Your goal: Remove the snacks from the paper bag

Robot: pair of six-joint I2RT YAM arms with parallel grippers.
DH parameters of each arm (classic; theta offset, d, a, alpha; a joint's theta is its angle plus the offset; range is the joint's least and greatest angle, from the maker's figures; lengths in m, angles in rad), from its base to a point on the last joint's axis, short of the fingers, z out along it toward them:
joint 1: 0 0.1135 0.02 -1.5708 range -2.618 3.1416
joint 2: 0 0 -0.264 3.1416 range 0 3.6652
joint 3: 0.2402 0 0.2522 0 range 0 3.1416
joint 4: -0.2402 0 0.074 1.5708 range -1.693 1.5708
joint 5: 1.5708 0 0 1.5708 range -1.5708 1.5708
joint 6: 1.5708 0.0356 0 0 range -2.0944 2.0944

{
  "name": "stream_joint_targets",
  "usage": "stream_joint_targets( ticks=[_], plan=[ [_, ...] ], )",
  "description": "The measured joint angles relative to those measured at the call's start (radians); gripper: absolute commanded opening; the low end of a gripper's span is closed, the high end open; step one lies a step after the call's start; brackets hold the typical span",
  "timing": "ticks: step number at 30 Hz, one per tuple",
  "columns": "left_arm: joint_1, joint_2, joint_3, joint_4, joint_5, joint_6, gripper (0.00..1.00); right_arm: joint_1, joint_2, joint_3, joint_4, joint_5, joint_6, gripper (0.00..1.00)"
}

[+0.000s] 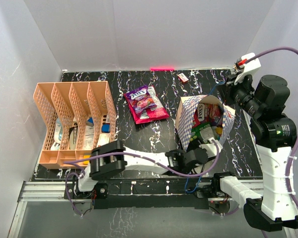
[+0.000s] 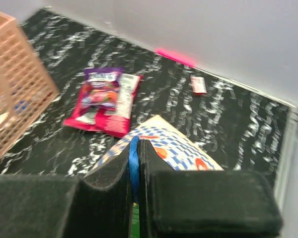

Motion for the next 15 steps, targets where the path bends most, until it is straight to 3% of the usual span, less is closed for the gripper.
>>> stream_joint_targets(
  ticks=[6,9,15],
  plan=[
    [0.022,-0.216,-0.127,-0.031,-0.024,0.007,0.61,0.0,-0.064,-0.189,0.153,-0.332,0.038,0.08],
    [0.031,-0.311,-0.193,-0.068,-0.004,0.005,0.63,0.0,-0.068,-0.28,0.265,-0.477,0.152,0.08],
    [0.034,-0.47,-0.273,-0.103,0.179,-0.009,0.66,-0.002,-0.031,-0.309,0.383,-0.559,0.328,0.08]
  ],
)
